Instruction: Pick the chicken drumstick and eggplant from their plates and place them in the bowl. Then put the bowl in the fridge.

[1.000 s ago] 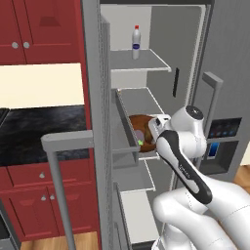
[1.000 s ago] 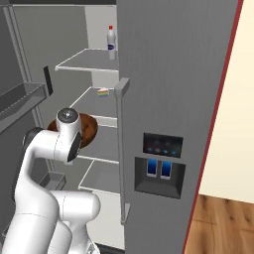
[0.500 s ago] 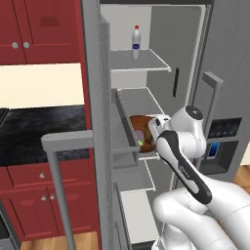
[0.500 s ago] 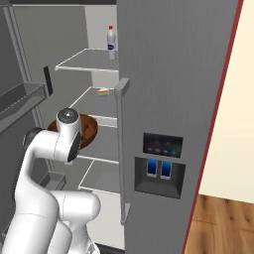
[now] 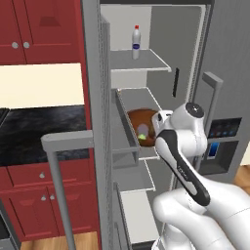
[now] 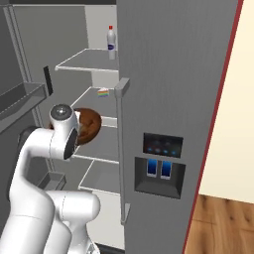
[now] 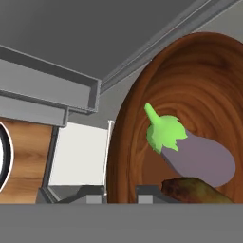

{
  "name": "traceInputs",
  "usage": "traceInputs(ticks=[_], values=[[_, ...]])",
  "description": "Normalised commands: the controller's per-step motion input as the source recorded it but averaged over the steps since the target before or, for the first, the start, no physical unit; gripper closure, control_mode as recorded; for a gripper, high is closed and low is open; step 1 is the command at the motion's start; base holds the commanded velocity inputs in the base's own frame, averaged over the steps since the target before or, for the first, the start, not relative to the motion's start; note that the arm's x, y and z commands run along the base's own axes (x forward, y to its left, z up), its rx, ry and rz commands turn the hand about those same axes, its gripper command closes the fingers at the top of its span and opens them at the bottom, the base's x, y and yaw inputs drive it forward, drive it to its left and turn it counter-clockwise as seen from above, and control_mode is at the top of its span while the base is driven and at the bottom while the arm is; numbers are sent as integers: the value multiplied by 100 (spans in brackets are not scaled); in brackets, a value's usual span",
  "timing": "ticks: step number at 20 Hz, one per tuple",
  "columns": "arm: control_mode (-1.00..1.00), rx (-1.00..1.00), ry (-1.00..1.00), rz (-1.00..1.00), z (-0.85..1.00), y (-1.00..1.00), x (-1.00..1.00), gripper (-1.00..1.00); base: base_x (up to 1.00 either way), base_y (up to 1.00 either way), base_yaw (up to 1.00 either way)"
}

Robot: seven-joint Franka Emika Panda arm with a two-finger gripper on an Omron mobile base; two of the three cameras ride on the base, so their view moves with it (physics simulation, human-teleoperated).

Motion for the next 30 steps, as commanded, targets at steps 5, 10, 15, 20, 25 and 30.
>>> traceInputs(ticks=[5, 10, 15, 20, 25, 30], values=[[-100, 0, 0, -1, 37, -9, 6, 100, 0, 0, 0], [-100, 0, -2, 1, 30, -8, 30, 100, 0, 0, 0], [-100, 0, -2, 5, 12, -10, 52, 100, 0, 0, 0], [-100, 0, -1, 3, 15, 0, 58, 100, 0, 0, 0], [-100, -5, 1, 0, 8, 0, 55, 100, 0, 0, 0], [-100, -3, 1, -1, -2, 0, 47, 100, 0, 0, 0]])
